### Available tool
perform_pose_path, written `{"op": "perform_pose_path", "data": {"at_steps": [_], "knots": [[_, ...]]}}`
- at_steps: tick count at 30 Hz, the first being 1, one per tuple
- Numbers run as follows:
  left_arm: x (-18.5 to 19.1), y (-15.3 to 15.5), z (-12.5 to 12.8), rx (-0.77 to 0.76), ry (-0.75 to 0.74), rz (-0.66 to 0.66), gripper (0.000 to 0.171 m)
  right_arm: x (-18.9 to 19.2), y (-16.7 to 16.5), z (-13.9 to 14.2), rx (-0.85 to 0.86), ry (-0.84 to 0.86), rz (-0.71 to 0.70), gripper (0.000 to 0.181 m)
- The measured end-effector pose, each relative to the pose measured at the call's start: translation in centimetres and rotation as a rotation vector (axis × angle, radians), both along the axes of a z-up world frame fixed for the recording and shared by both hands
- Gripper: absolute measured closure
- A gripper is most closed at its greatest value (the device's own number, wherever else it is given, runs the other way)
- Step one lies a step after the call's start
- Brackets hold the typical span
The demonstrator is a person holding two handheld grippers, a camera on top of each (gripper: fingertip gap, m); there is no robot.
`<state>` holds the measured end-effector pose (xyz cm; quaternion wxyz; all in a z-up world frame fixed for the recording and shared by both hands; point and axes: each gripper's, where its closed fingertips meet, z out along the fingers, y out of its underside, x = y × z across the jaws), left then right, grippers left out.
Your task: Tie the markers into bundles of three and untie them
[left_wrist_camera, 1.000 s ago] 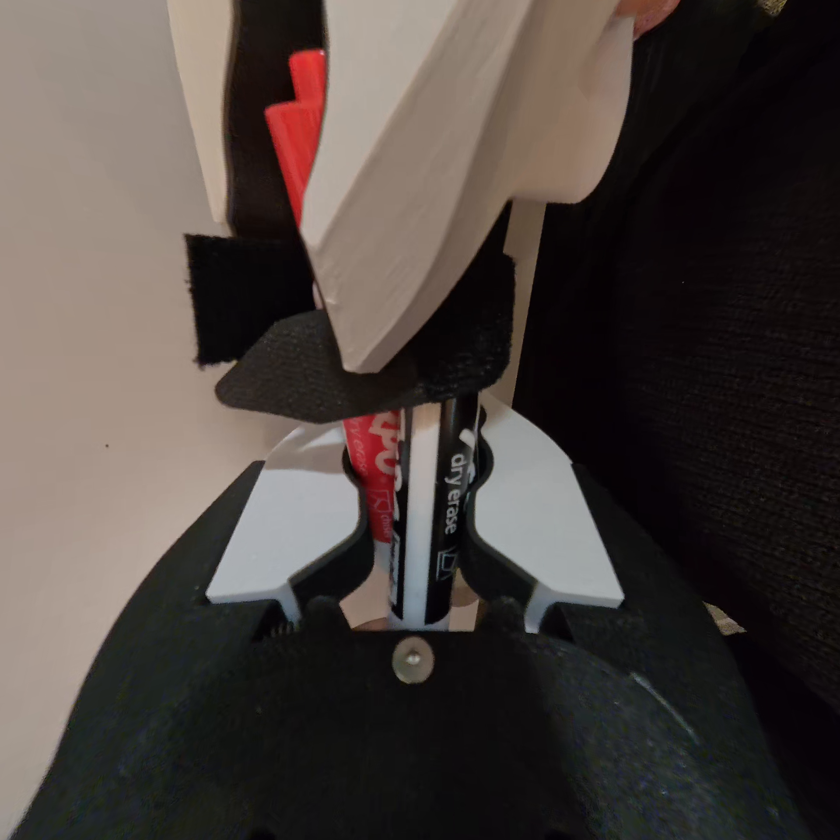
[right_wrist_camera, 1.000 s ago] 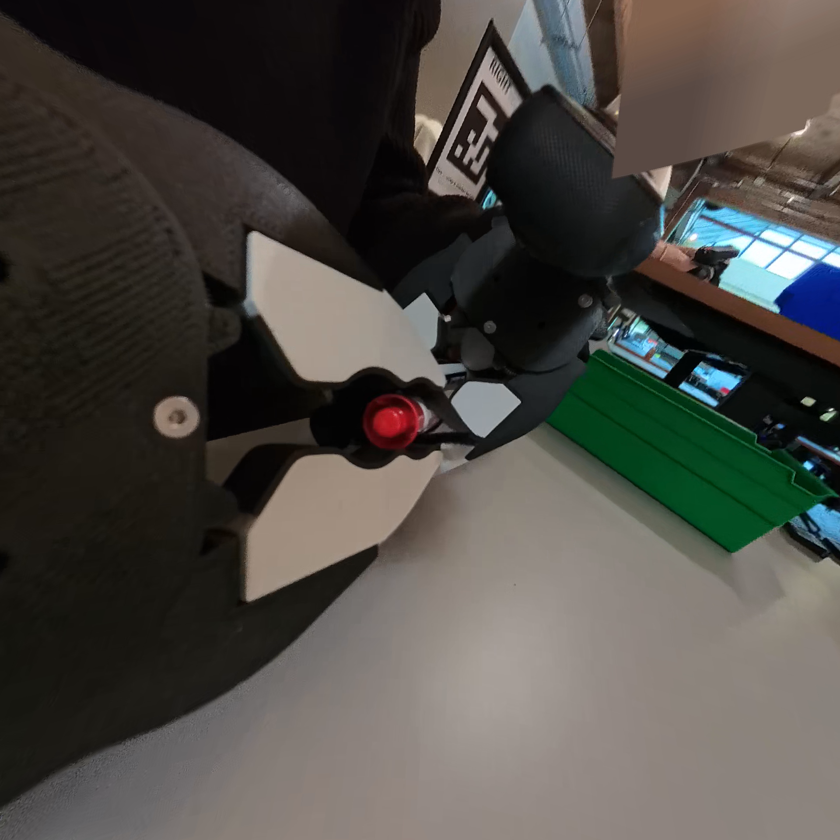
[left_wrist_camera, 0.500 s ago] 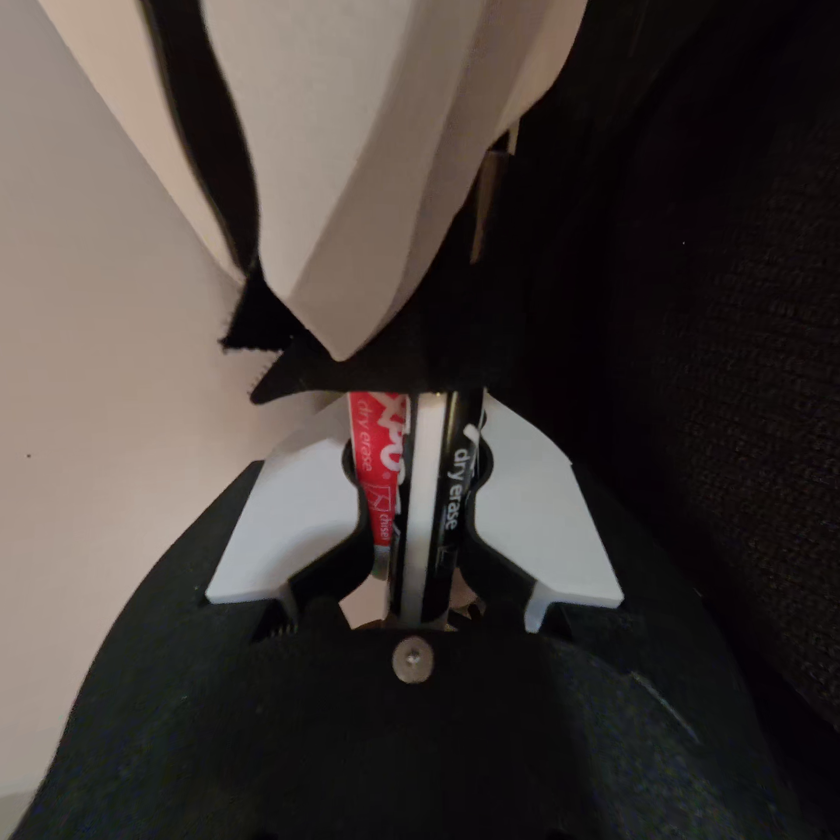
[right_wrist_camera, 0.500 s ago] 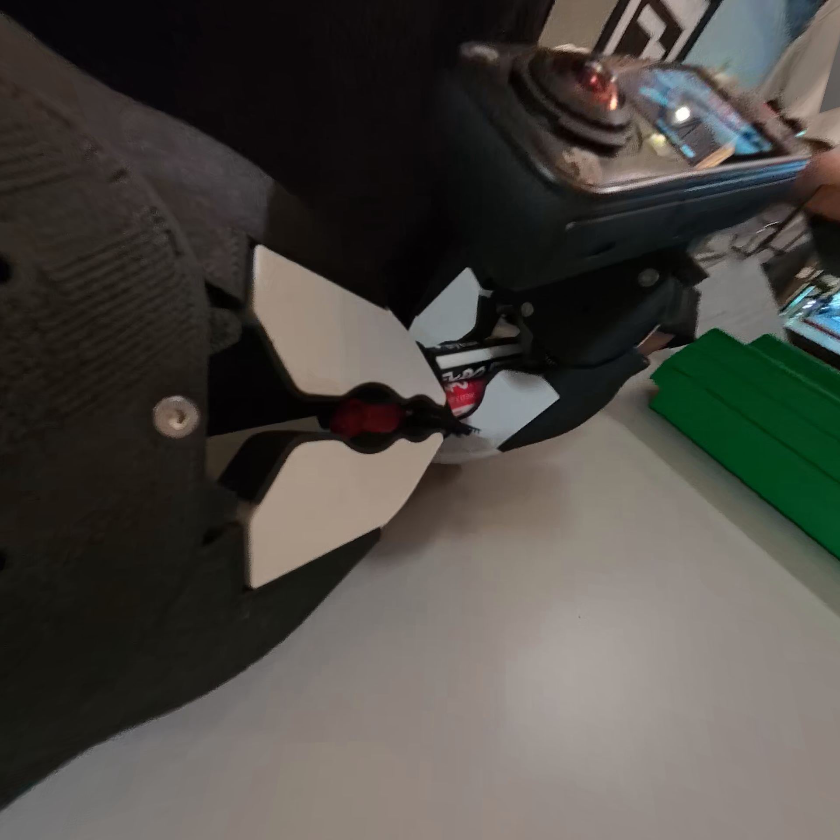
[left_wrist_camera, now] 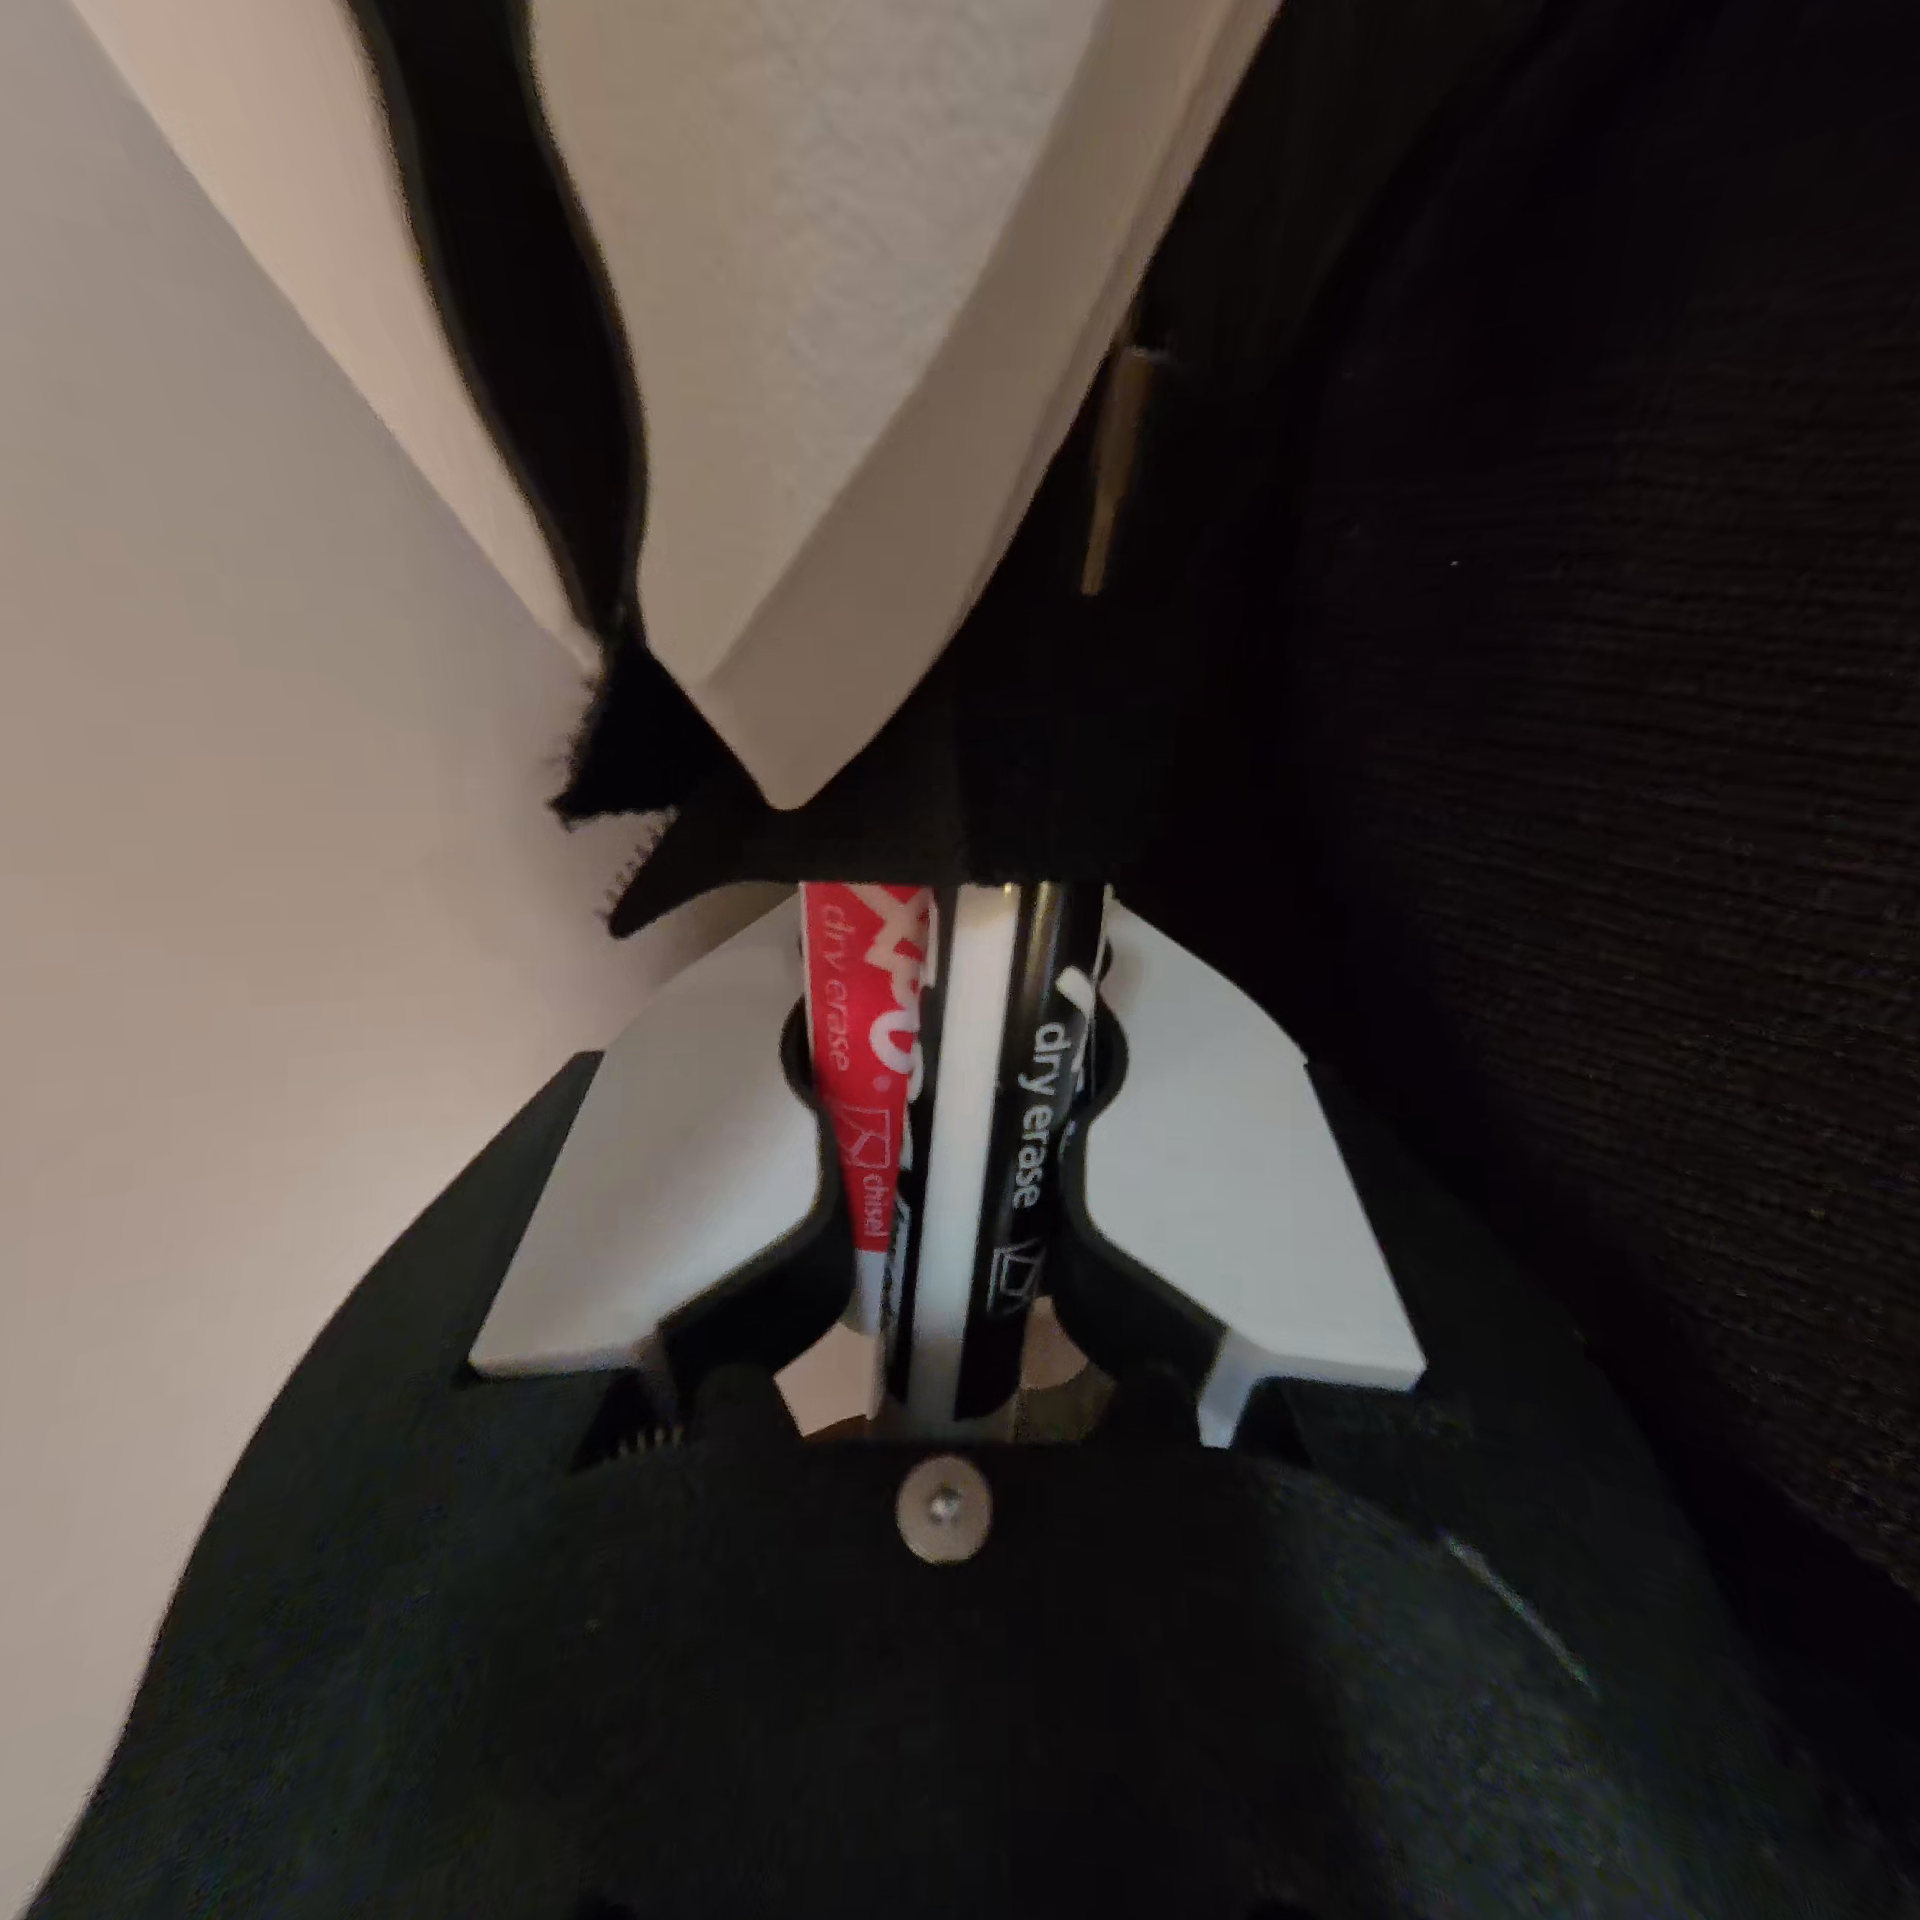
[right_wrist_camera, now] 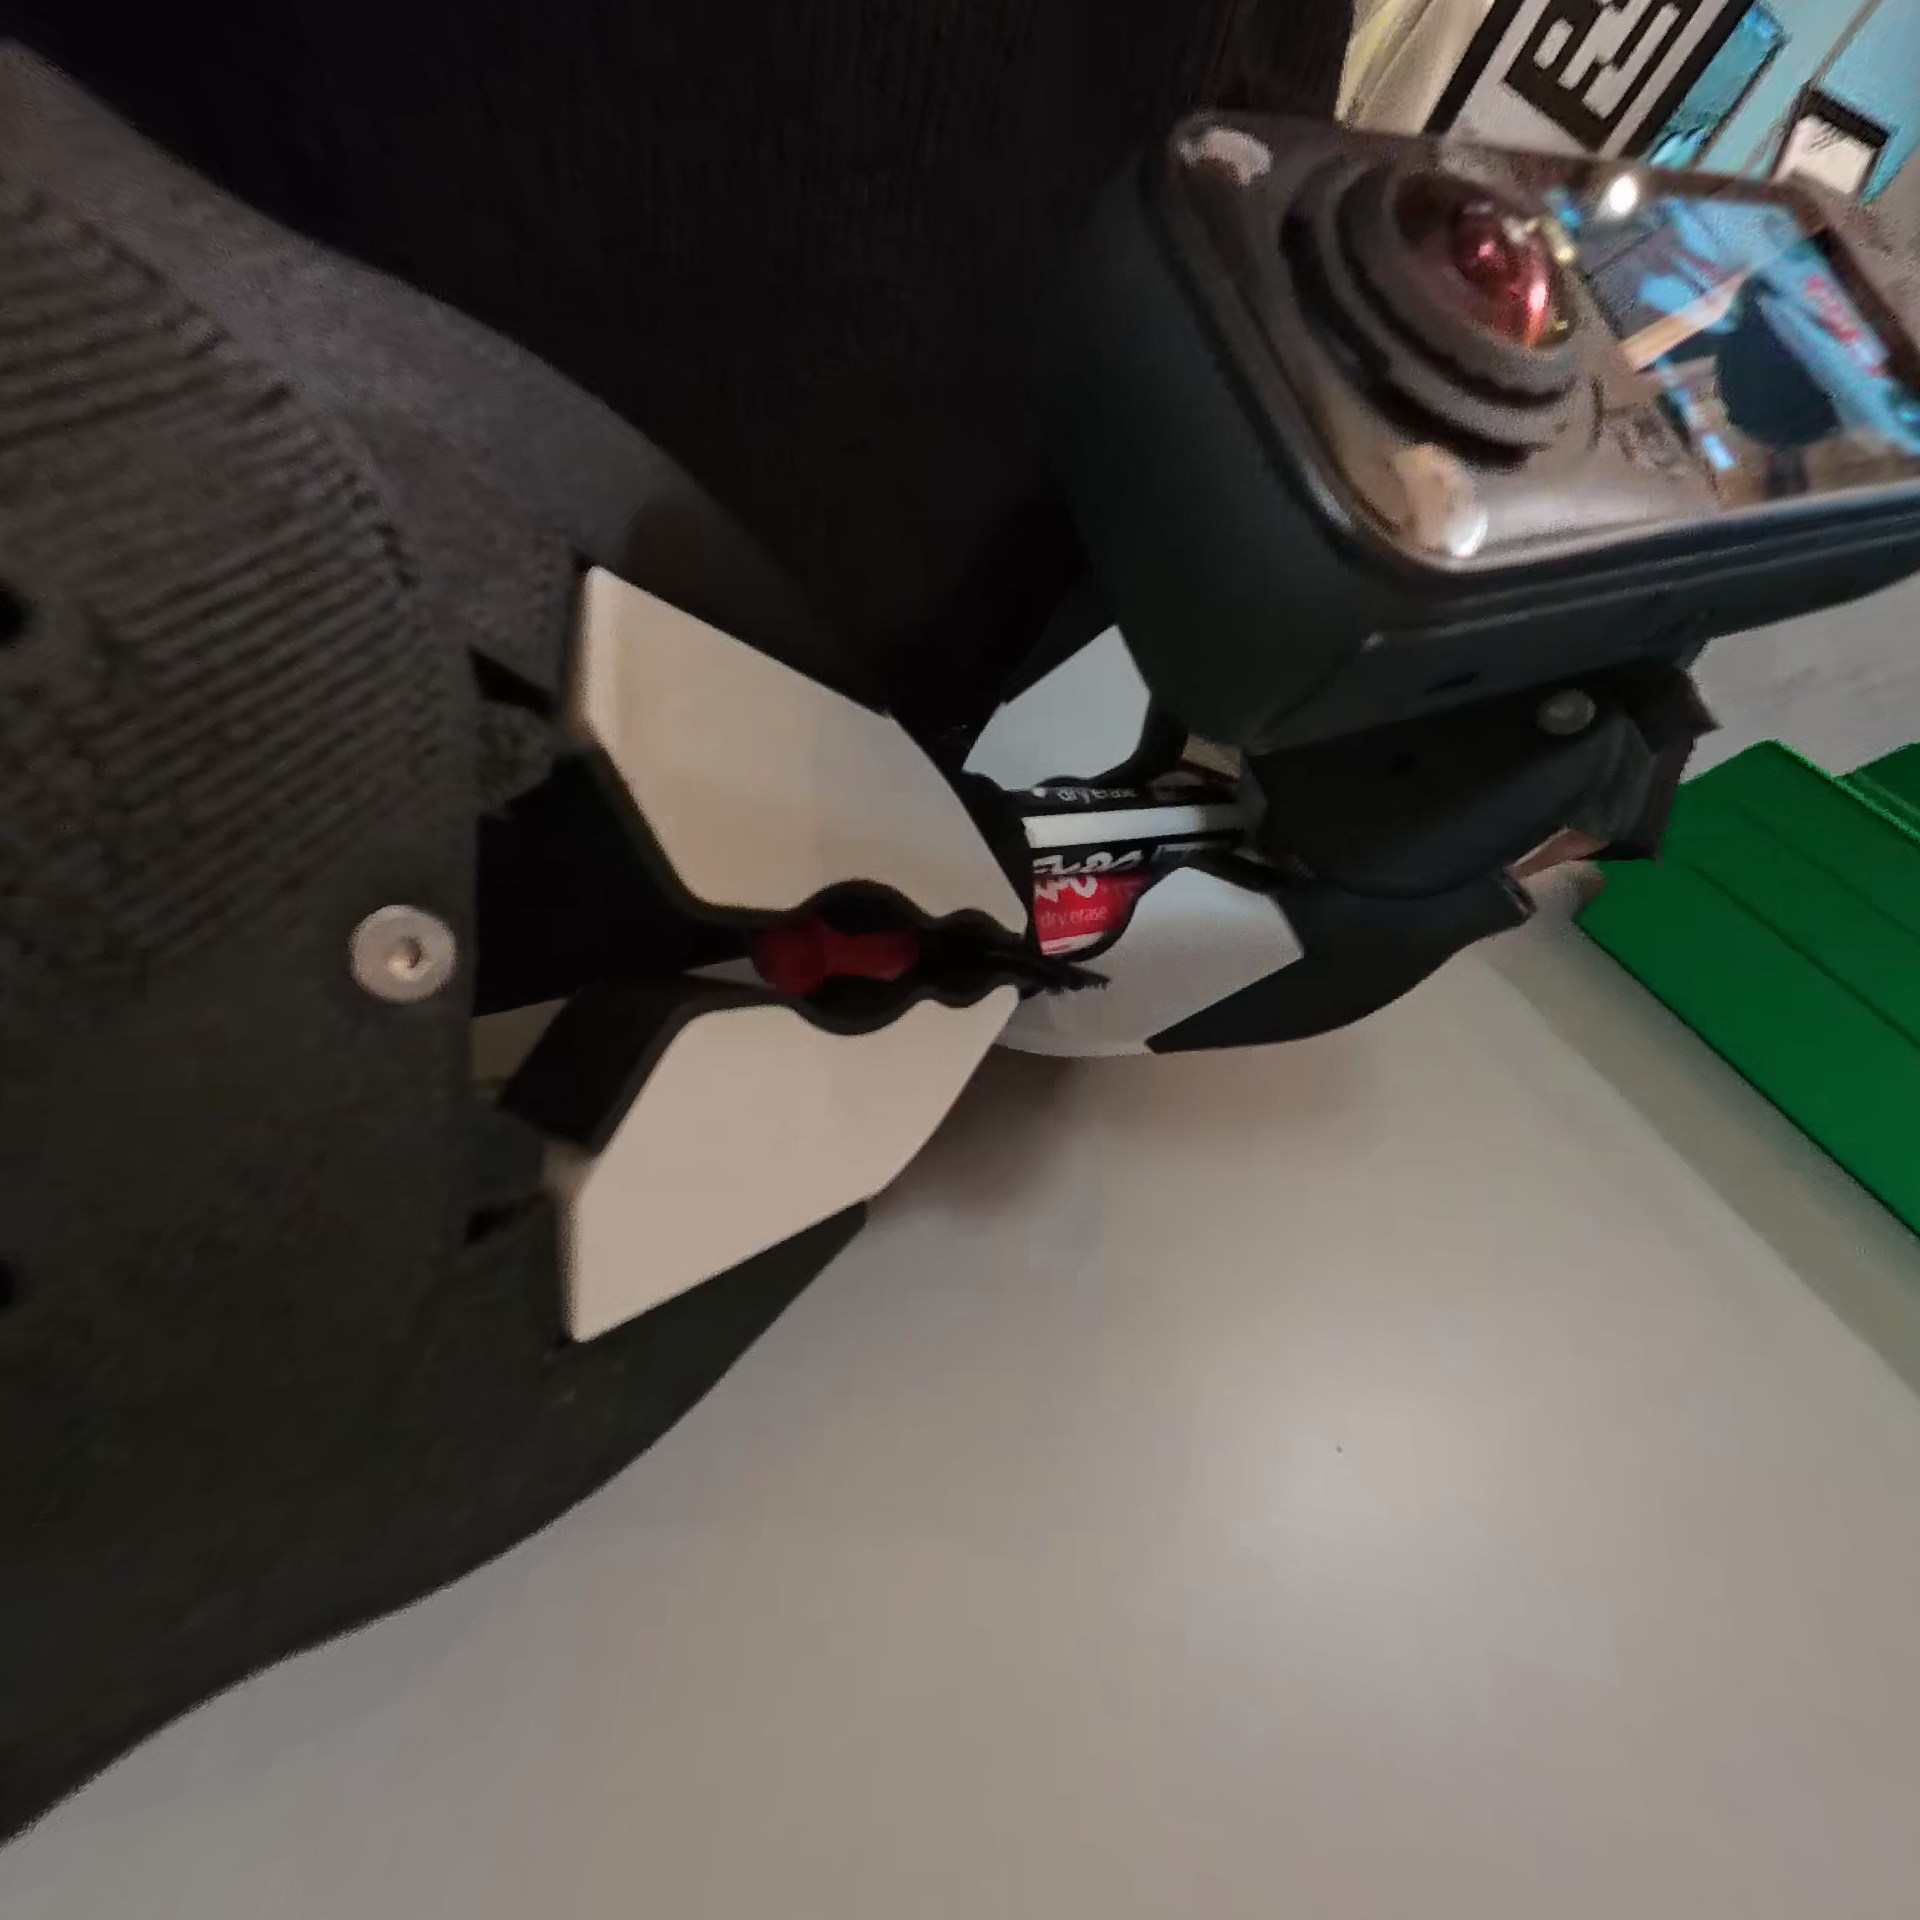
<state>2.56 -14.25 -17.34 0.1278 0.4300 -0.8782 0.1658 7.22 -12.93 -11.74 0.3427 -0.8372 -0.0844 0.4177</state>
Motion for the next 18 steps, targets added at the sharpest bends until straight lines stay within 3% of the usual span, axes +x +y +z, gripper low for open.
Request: {"op": "perform_pose_path", "data": {"at_steps": [5,12,18], "knots": [[0.1,0.4,-0.4,0.033,0.002,-0.007,0.127,0.1,0.1,-0.2,0.049,-0.067,-0.010,0.178],[0.6,0.8,-0.1,0.040,-0.022,0.024,0.129,1.4,0.7,1.6,0.105,0.068,-0.100,0.161],[0.6,0.8,-0.3,0.040,-0.017,0.028,0.129,1.6,0.4,1.2,0.057,0.132,-0.091,0.153]]}}
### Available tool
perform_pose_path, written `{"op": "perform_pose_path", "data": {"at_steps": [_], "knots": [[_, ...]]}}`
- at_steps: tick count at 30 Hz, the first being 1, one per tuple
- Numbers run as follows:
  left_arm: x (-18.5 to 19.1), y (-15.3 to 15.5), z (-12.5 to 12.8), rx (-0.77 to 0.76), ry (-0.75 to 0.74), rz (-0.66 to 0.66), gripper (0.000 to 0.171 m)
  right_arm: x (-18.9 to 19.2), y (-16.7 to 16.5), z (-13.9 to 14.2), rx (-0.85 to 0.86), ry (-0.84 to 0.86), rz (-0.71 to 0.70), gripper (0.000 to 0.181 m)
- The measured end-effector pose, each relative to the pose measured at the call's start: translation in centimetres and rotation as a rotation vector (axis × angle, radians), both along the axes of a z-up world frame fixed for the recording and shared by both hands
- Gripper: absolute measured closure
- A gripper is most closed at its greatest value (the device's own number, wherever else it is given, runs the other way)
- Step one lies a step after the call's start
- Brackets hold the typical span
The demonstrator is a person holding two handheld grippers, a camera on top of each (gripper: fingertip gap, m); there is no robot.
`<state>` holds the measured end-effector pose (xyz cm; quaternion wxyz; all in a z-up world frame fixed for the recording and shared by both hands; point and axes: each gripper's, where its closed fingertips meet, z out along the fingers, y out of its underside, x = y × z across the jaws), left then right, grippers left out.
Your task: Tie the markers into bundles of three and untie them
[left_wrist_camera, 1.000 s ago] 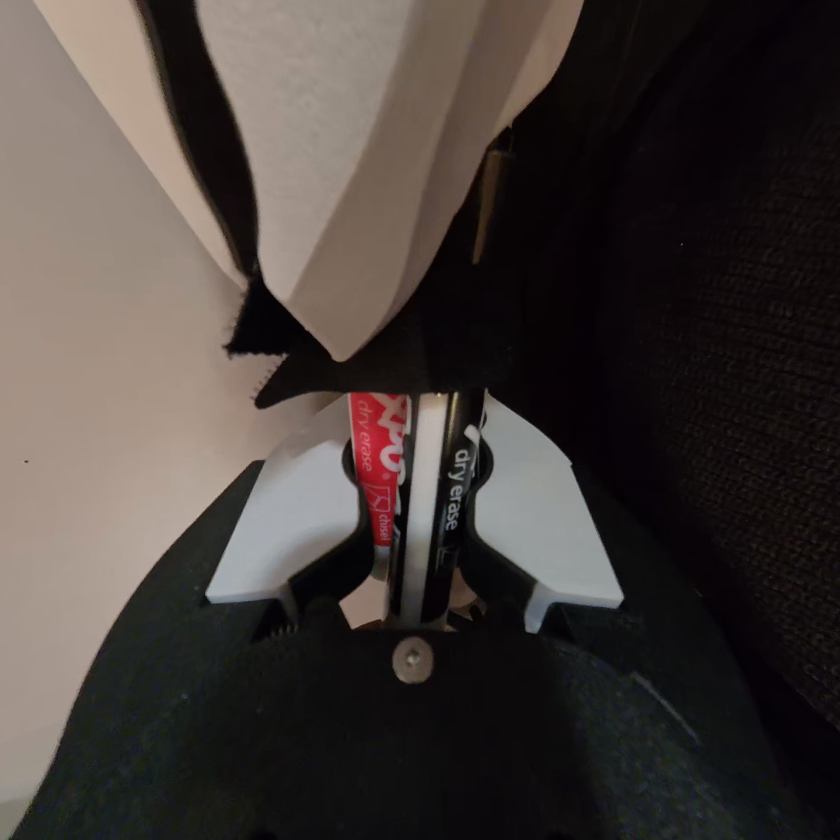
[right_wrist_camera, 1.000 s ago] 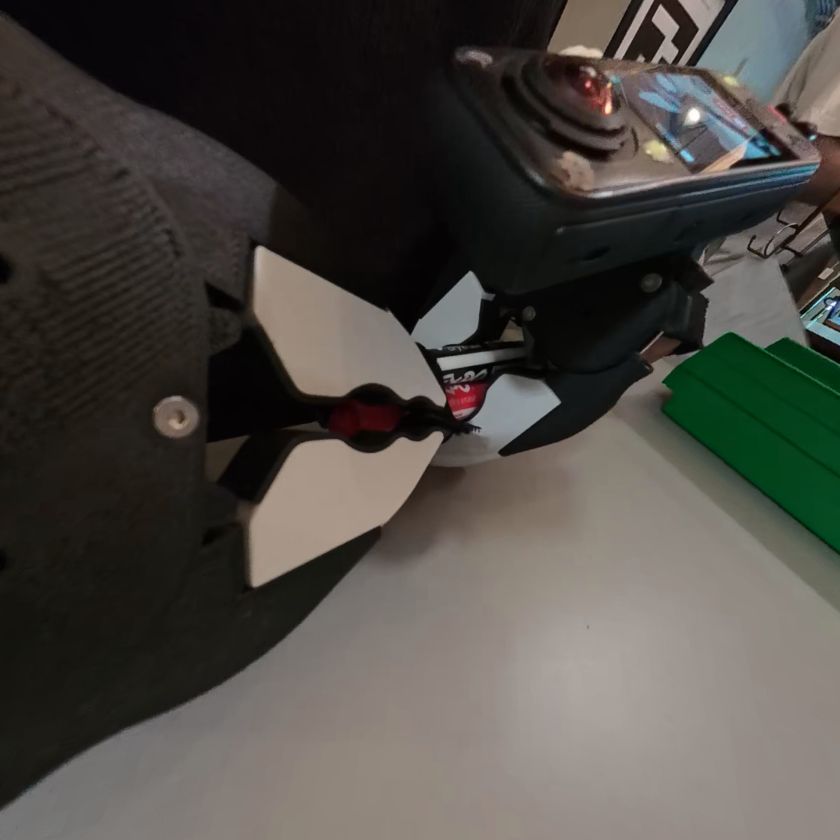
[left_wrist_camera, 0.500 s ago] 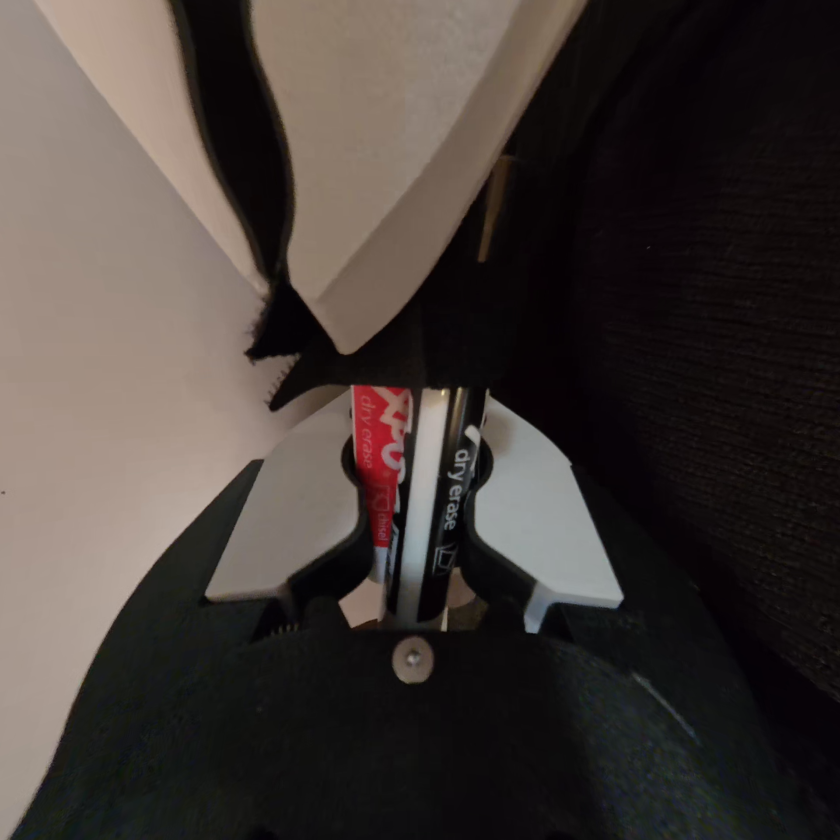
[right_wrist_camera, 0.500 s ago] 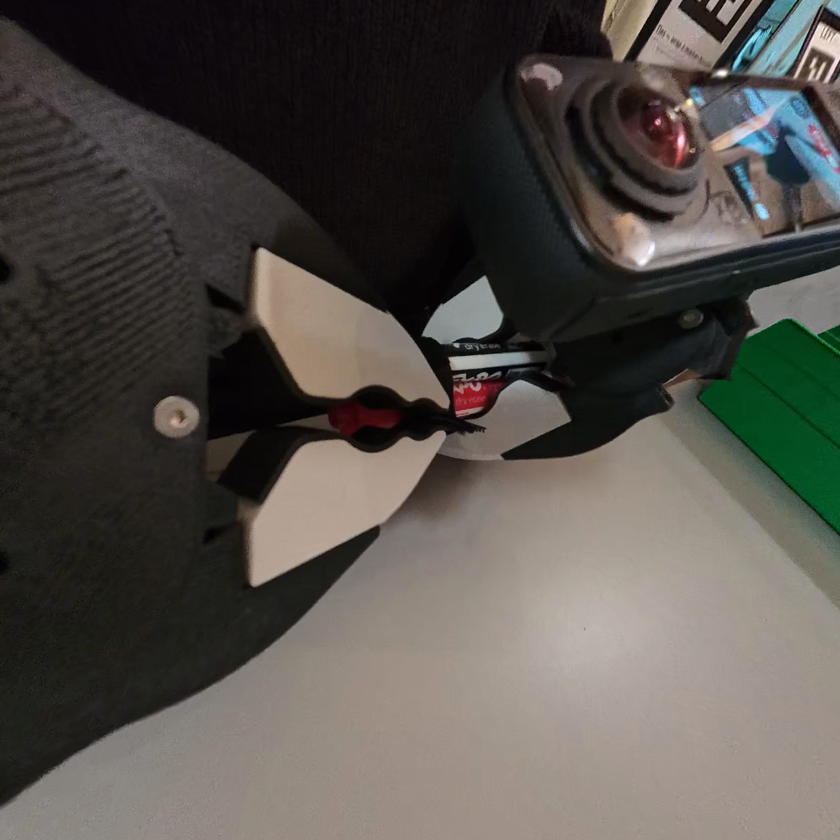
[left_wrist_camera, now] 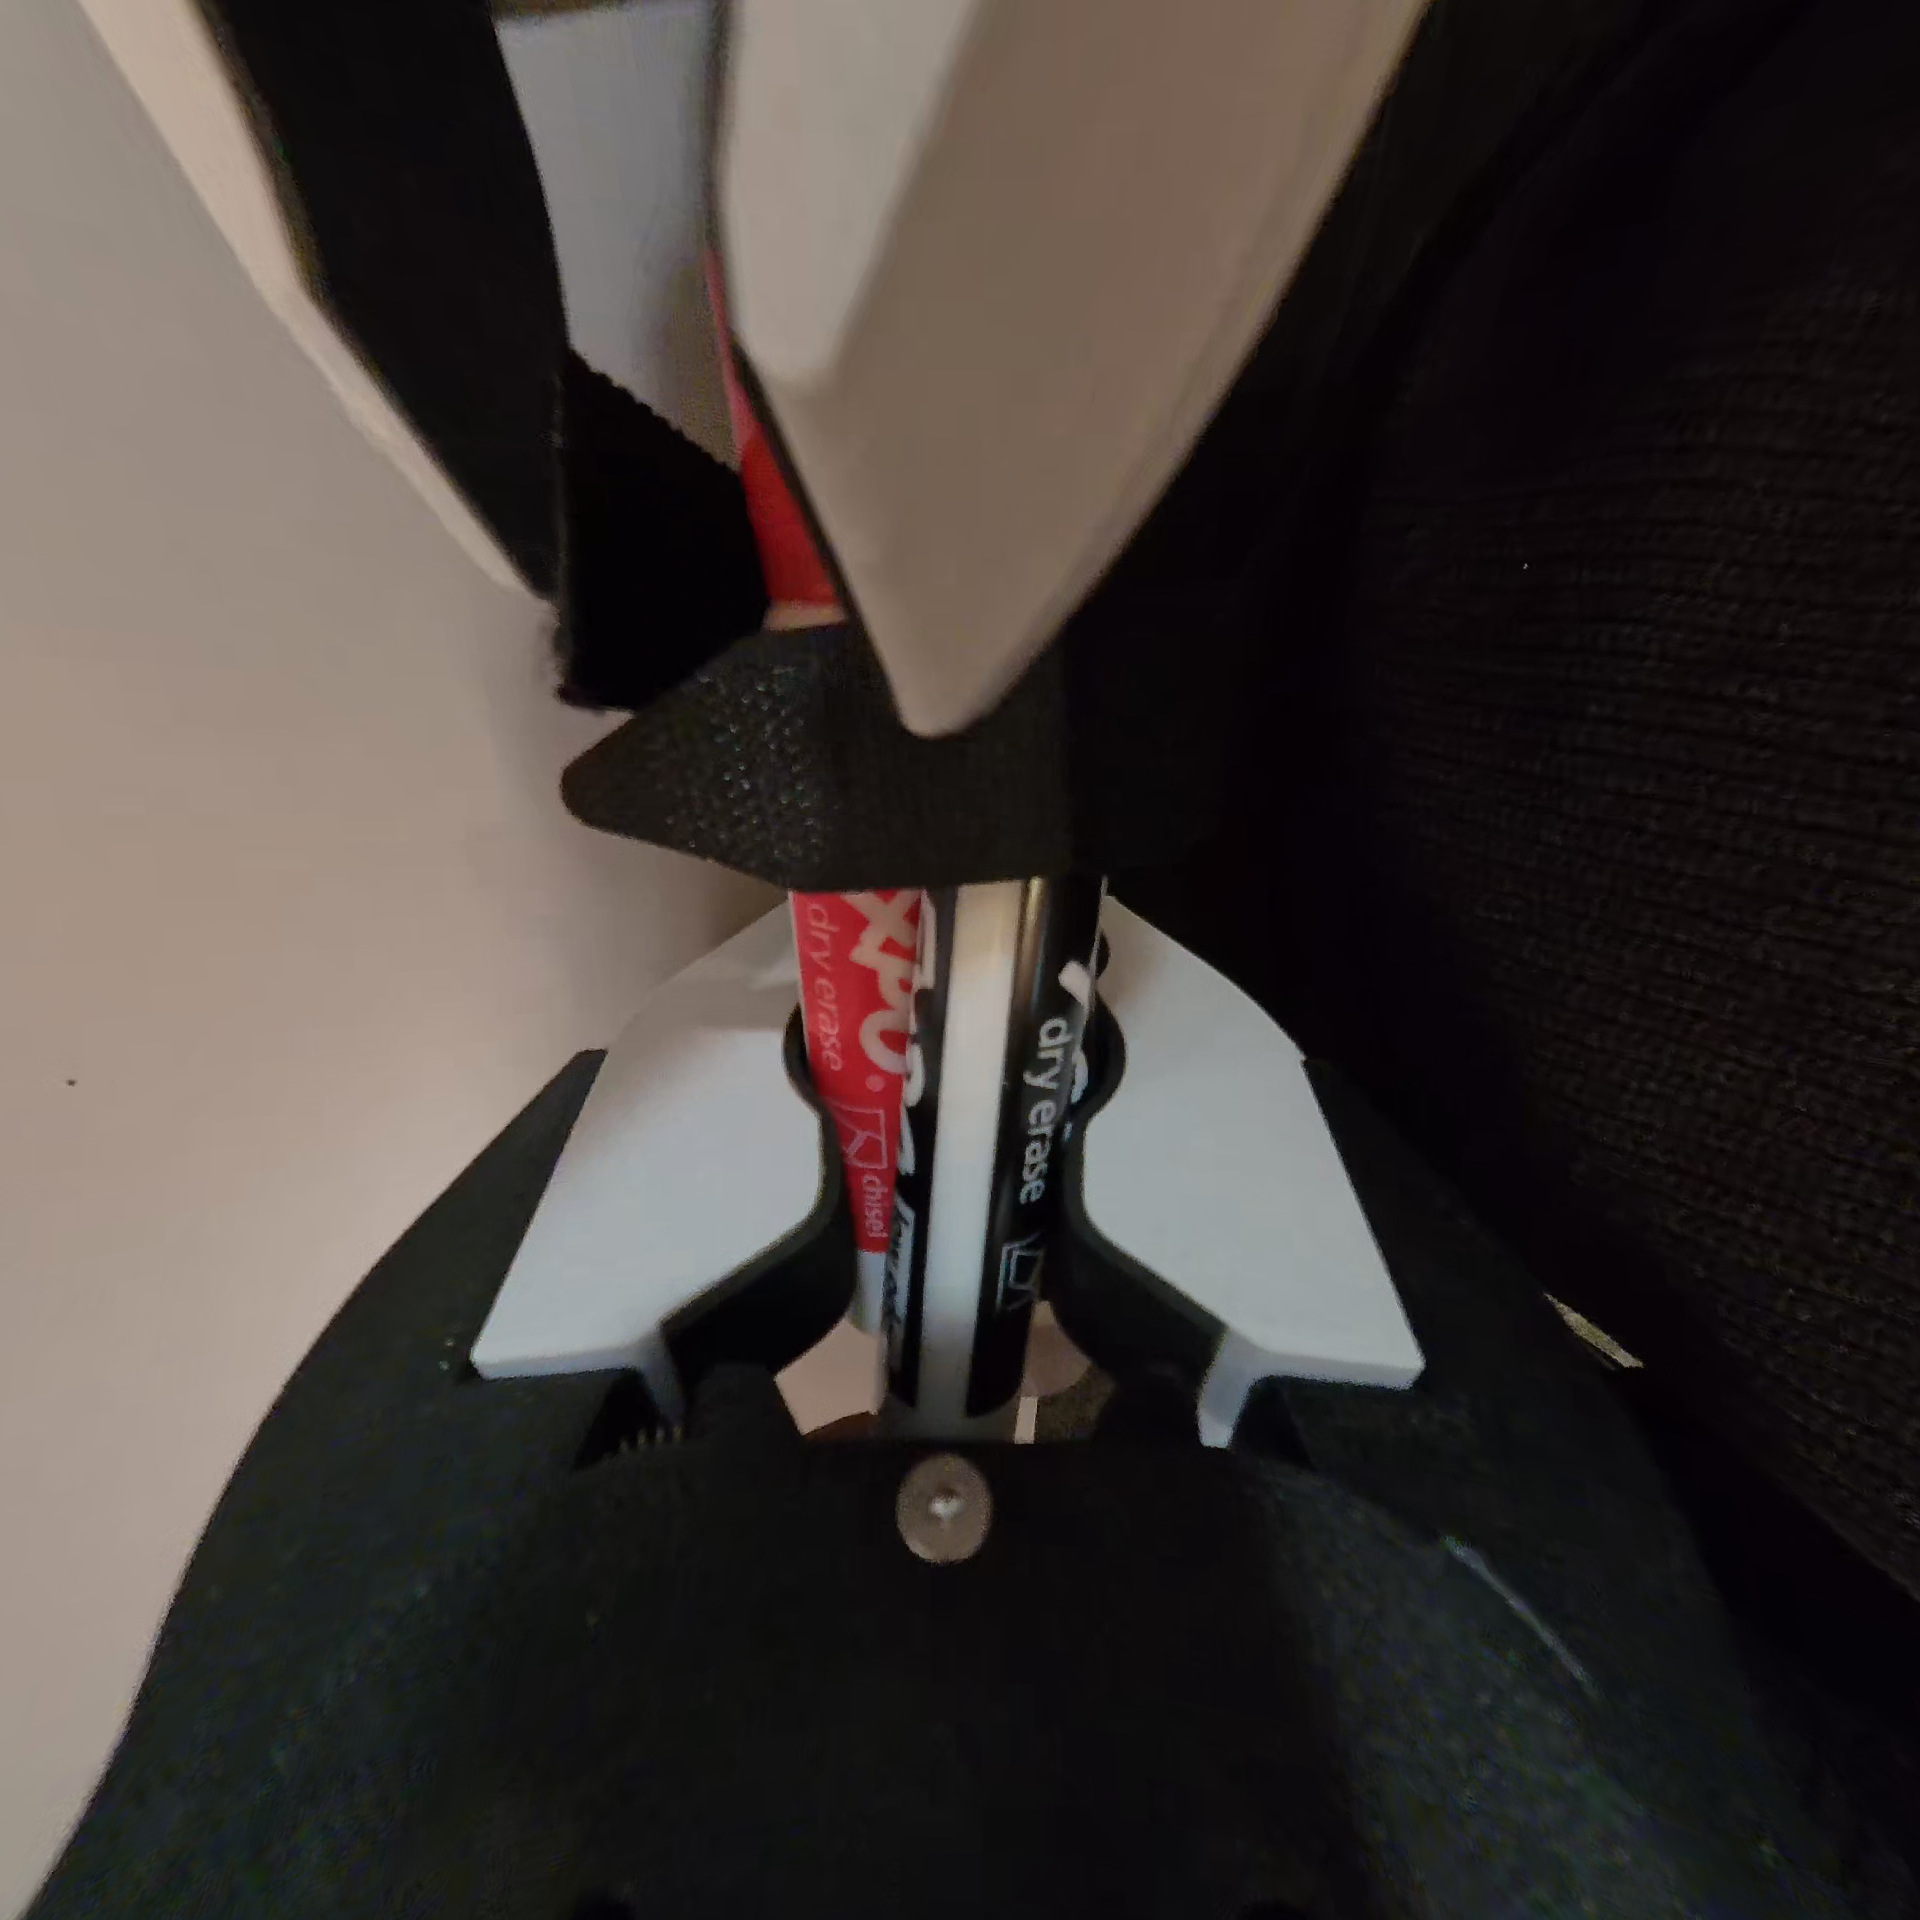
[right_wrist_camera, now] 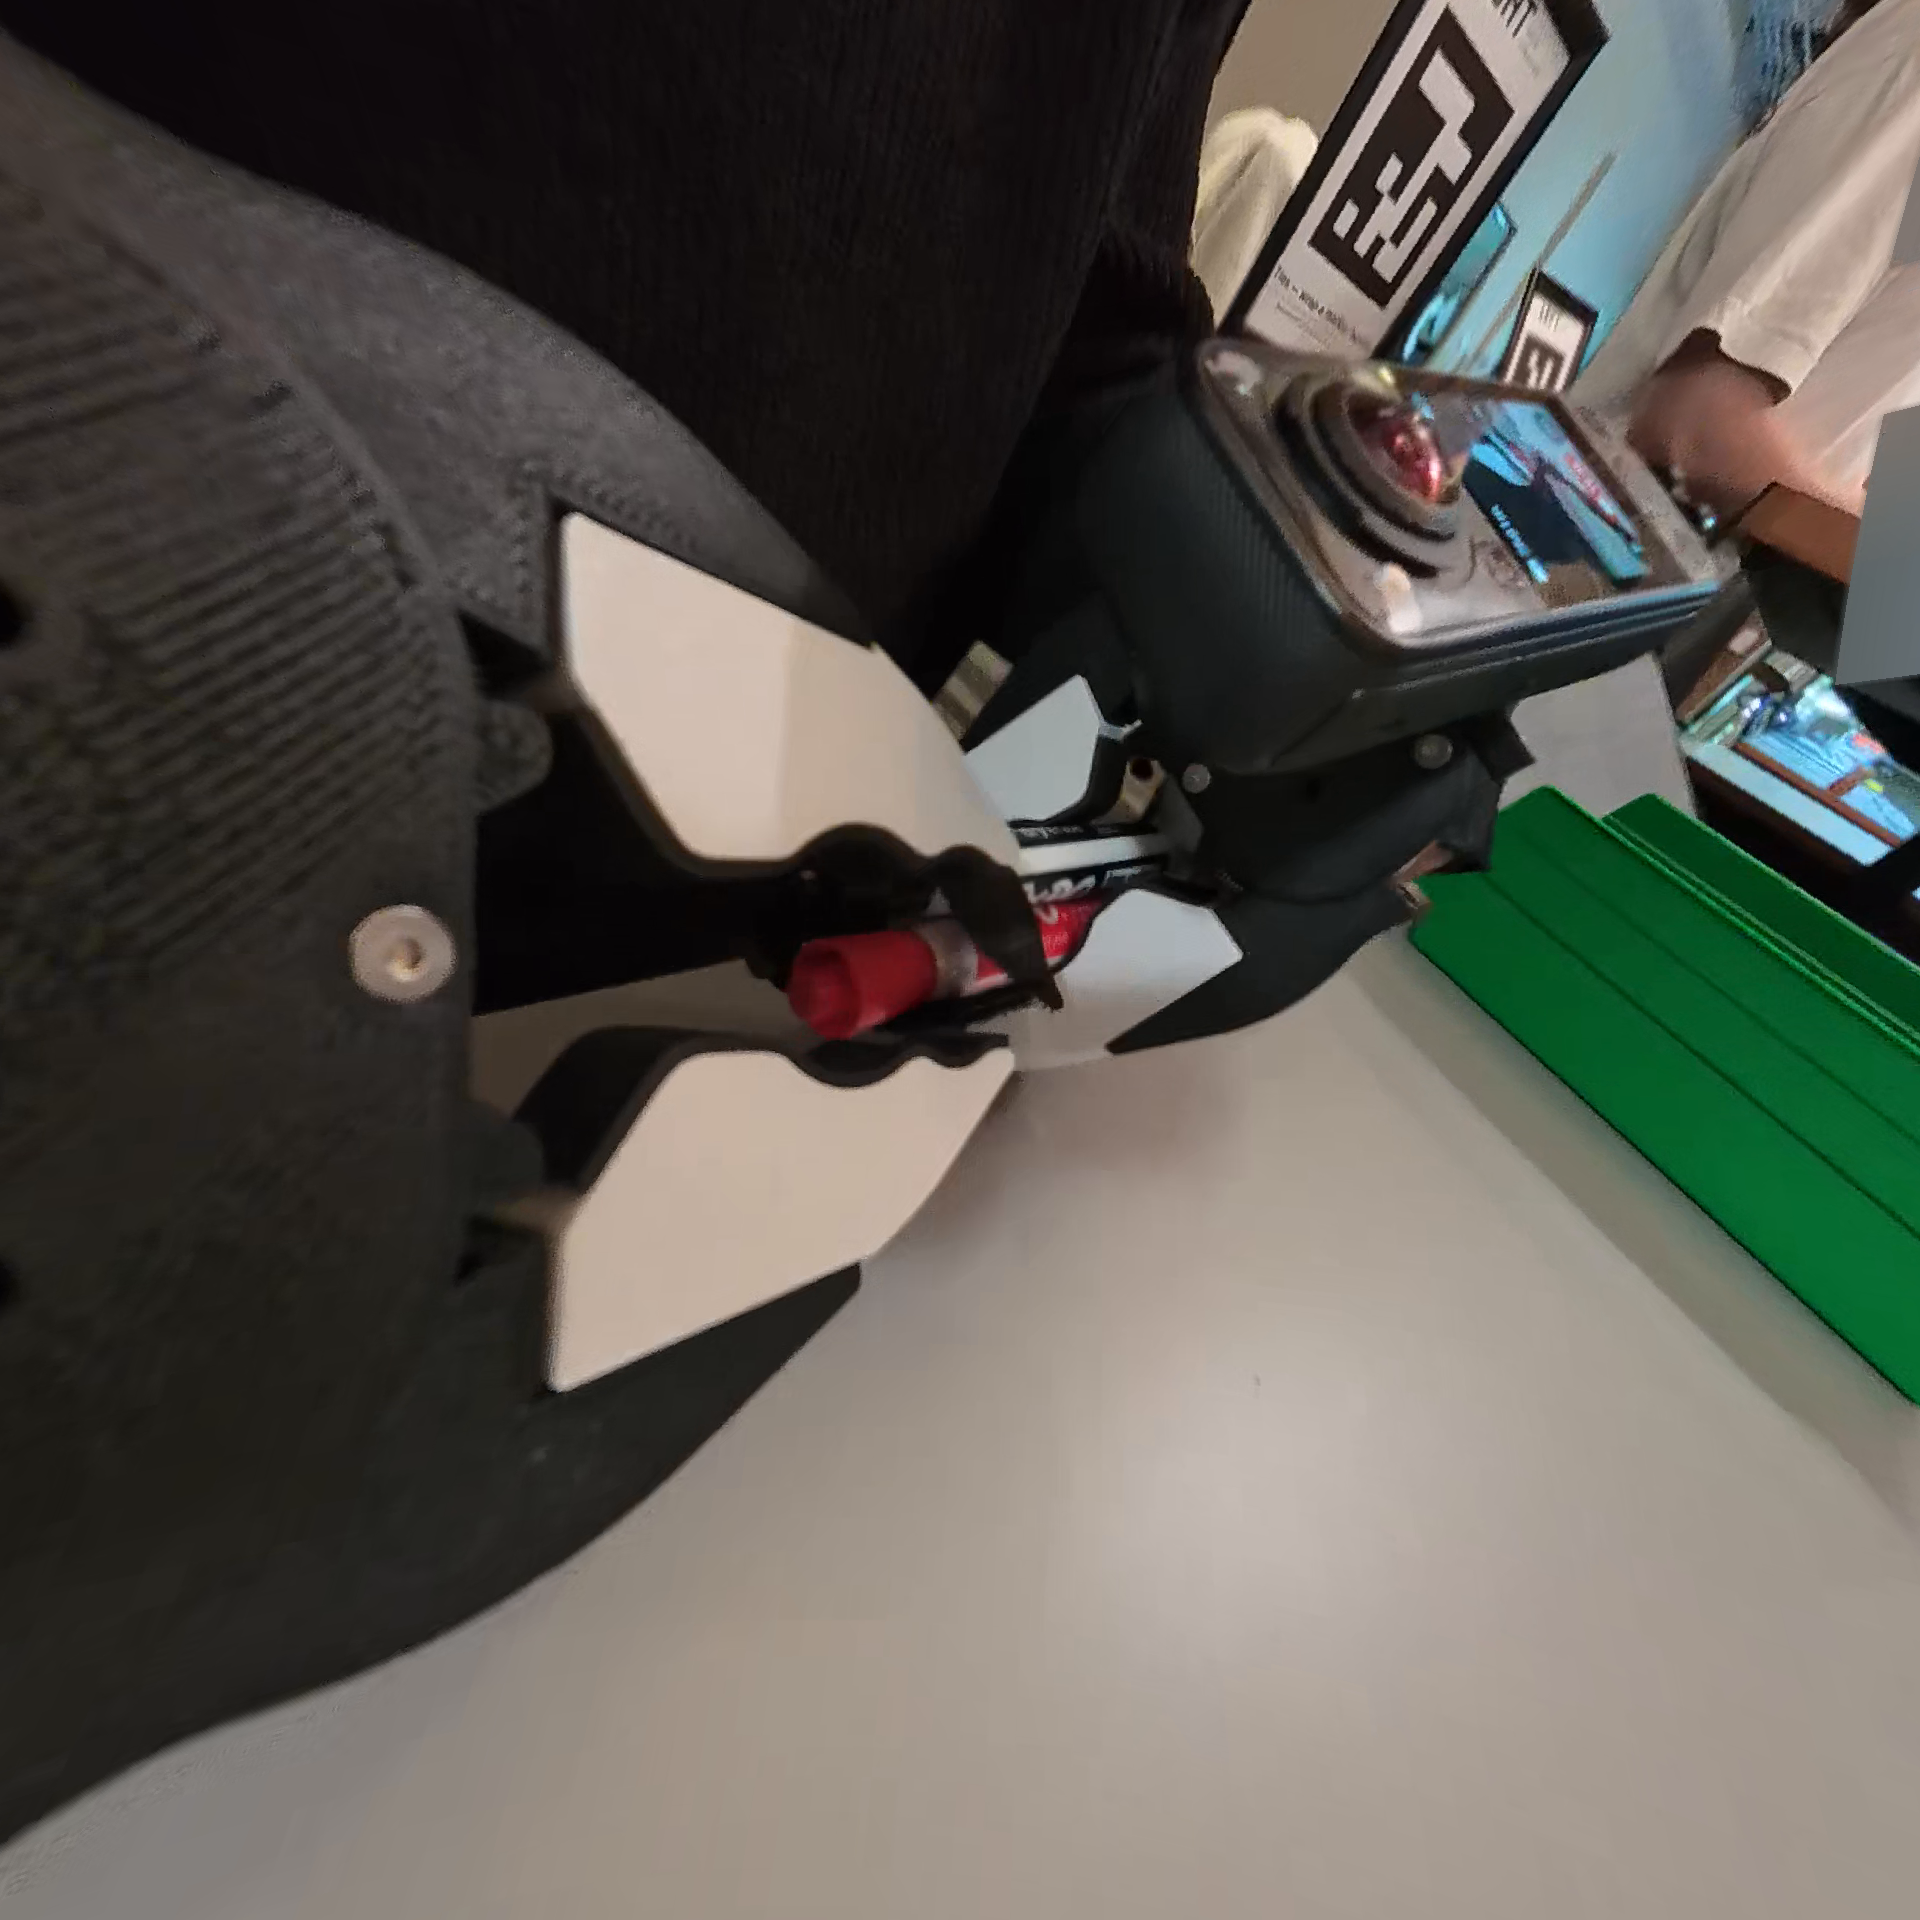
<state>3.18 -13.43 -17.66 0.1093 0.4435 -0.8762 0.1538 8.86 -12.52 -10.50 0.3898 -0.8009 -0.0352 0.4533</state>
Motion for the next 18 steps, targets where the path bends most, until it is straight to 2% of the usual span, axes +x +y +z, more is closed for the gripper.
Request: {"op": "perform_pose_path", "data": {"at_steps": [1,4,7,11,15,18], "knots": [[0.0,0.0,0.0,0.001,-0.001,-0.001,0.129,-0.3,-0.1,-0.2,-0.018,0.015,0.019,0.150],[-0.1,-0.3,0.0,-0.002,0.004,-0.011,0.129,-1.2,-0.3,-0.8,-0.045,0.009,0.057,0.158],[-0.3,-0.8,-0.1,-0.004,0.015,-0.027,0.129,-1.2,-0.3,-1.2,-0.051,-0.042,0.066,0.177],[-0.2,-1.0,-0.1,-0.006,0.017,-0.031,0.129,-0.7,-0.6,-1.7,-0.057,-0.151,0.069,0.178],[-0.1,-0.8,-0.1,-0.007,0.014,-0.012,0.129,-0.3,-0.2,-1.1,0.007,-0.232,0.033,0.179],[-0.1,-1.0,0.1,-0.028,0.008,-0.012,0.129,-0.5,-0.1,-0.3,0.054,-0.221,0.031,0.179]]}}
